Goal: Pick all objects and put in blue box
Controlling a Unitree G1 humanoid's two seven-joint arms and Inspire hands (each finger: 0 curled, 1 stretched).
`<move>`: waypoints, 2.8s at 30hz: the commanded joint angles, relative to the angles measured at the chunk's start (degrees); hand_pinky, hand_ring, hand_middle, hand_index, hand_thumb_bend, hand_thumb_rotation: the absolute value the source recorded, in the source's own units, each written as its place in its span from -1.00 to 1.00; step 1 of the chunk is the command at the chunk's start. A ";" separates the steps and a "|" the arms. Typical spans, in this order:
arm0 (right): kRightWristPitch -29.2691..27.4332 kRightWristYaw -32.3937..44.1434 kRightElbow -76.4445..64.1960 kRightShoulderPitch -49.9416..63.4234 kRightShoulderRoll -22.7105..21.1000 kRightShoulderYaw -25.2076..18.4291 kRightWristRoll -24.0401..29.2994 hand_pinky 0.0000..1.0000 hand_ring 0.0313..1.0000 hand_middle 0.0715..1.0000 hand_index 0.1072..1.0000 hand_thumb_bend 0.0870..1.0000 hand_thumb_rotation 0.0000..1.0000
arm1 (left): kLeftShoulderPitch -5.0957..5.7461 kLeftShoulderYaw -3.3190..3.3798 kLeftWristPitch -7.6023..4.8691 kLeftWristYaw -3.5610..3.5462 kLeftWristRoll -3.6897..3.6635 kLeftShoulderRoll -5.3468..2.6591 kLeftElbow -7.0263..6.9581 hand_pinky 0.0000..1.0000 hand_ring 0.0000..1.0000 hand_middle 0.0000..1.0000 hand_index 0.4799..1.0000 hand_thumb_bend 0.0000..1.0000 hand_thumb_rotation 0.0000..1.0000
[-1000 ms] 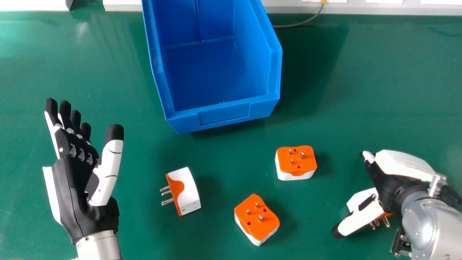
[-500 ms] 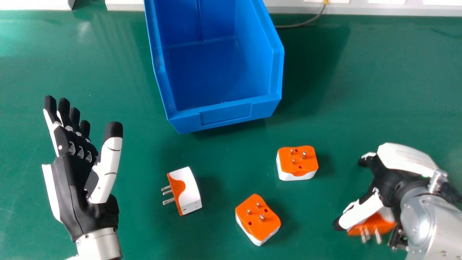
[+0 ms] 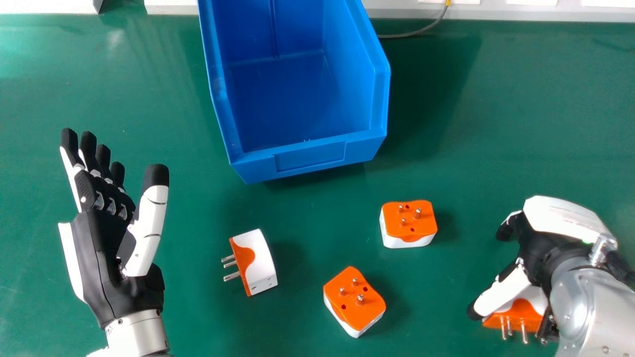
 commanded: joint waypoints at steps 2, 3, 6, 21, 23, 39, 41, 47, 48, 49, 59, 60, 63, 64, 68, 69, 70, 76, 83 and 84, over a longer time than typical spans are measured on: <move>-0.56 0.99 -0.89 0.63 -0.77 0.28 -2.09 -0.63 -0.43 -0.16 0.24 0.59 -0.69 | -0.05 0.13 -1.10 -0.08 0.11 -2.02 -0.74 1.00 1.00 1.00 1.00 0.33 -0.21; -0.58 0.78 -0.93 0.69 -0.55 0.20 -2.05 -0.63 -0.43 -0.16 0.24 0.59 -0.69 | -0.01 0.12 -1.13 -0.14 0.05 -2.02 -0.74 1.00 1.00 1.00 1.00 0.33 -0.21; -0.03 0.91 -1.04 0.66 0.42 0.00 -2.33 -0.64 -0.45 -0.16 0.16 0.47 -0.75 | 0.22 0.12 -1.02 -0.05 0.10 -2.06 -0.96 1.00 1.00 1.00 1.00 0.33 -0.21; 0.34 2.91 -1.37 -0.29 2.32 -1.06 -2.14 -0.69 -0.52 -0.15 0.01 0.23 -0.87 | 0.46 0.25 -0.94 -0.28 -0.04 -2.05 -0.73 1.00 1.00 1.00 1.00 0.32 -0.21; 0.57 3.17 -1.58 -0.35 2.67 -1.24 -2.05 -0.71 -0.54 -0.15 -0.02 0.18 -0.90 | 0.42 0.30 -1.07 -0.06 0.31 -2.05 -0.59 1.00 1.00 1.00 1.00 0.32 -0.21; -3.18 -1.49 -6.68 2.58 1.86 -2.97 3.38 -0.75 -0.59 -0.14 0.08 0.09 -0.96 | 0.32 0.25 -0.98 -0.40 -0.34 -2.21 -0.52 1.00 1.00 1.00 1.00 0.32 -0.22; -4.53 -2.28 -8.32 3.67 1.22 -3.41 4.57 -0.75 -0.59 -0.14 0.08 0.09 -0.96 | 0.40 0.25 -1.09 -0.23 0.04 -2.24 -0.53 1.00 1.00 1.00 1.00 0.32 -0.22; -5.88 -1.20 -11.66 5.16 0.47 -4.01 4.86 -0.75 -0.60 -0.14 0.23 0.08 -0.97 | 0.55 0.24 -1.18 -0.16 0.13 -2.32 -0.55 1.00 1.00 1.00 1.00 0.33 -0.21; -5.90 -0.79 -11.94 5.18 0.49 -4.01 4.74 -0.75 -0.60 -0.14 0.23 0.08 -0.97 | 0.58 0.23 -1.13 -0.11 0.17 -2.33 -0.61 1.00 1.00 1.00 1.00 0.33 -0.21; -5.97 -0.54 -12.12 5.20 0.50 -4.03 4.73 -0.75 -0.60 -0.14 0.23 0.08 -0.97 | 0.61 0.23 -1.12 -0.06 0.22 -2.33 -0.64 1.00 1.00 1.00 1.00 0.33 -0.21; -6.63 0.09 -13.62 6.00 0.62 -4.30 4.56 -0.32 0.07 0.37 0.46 0.52 -0.74 | 0.65 0.31 -1.02 -0.17 0.03 -2.24 -0.56 1.00 1.00 1.00 1.00 0.33 -0.21; -6.60 0.03 -13.66 6.07 0.73 -4.37 4.55 -0.32 0.07 0.37 0.46 0.52 -0.74 | 0.62 0.32 -1.00 -0.22 -0.03 -2.21 -0.52 1.00 1.00 1.00 1.00 0.33 -0.21; -6.60 -0.16 -13.80 6.27 1.09 -4.59 4.60 -0.20 0.25 0.49 0.54 0.62 -0.69 | 0.62 0.30 -0.97 -0.35 -0.11 -2.16 -0.53 1.00 1.00 1.00 1.00 0.33 -0.21; -6.58 -0.16 -13.90 6.33 1.22 -4.66 4.60 -0.10 0.40 0.59 0.60 0.69 -0.65 | 0.61 0.30 -1.01 -0.41 -0.15 -2.15 -0.53 1.00 1.00 1.00 1.00 0.34 -0.21; -6.77 -0.43 -14.14 6.66 1.39 -5.00 4.74 0.05 0.61 0.74 0.71 0.81 -0.60 | 0.52 0.32 -1.10 -0.59 -0.33 -2.14 -0.37 1.00 1.00 1.00 1.00 0.33 -0.21; -6.80 -0.55 -14.23 6.74 1.47 -5.08 4.78 0.05 0.61 0.74 0.71 0.81 -0.60 | 0.52 0.28 -1.04 -0.69 -0.42 -2.13 -0.39 1.00 1.00 1.00 1.00 0.33 -0.21; -6.76 -0.59 -14.29 6.78 1.58 -5.19 4.77 0.05 0.61 0.74 0.71 0.81 -0.60 | 0.52 0.27 -1.02 -0.72 -0.40 -2.11 -0.37 1.00 1.00 1.00 1.00 0.33 -0.21; -7.39 -1.27 -14.49 7.05 1.53 -5.36 4.34 0.23 0.80 0.87 0.83 0.90 -0.55 | 0.33 0.25 -0.97 -0.82 -0.52 -2.20 -0.56 1.00 1.00 1.00 1.00 0.33 -0.21; -7.60 -0.67 -14.80 7.01 1.29 -5.92 4.34 0.35 0.87 0.92 0.88 0.94 -0.52 | -0.11 0.34 -0.99 -0.93 -0.44 -2.17 -0.36 1.00 1.00 1.00 1.00 0.32 -0.22; -7.64 -0.46 -14.88 7.00 1.16 -6.05 4.49 0.35 0.87 0.92 0.88 0.94 -0.52 | -0.14 0.31 -1.01 -1.01 -0.58 -2.21 -0.40 1.00 1.00 1.00 1.00 0.32 -0.22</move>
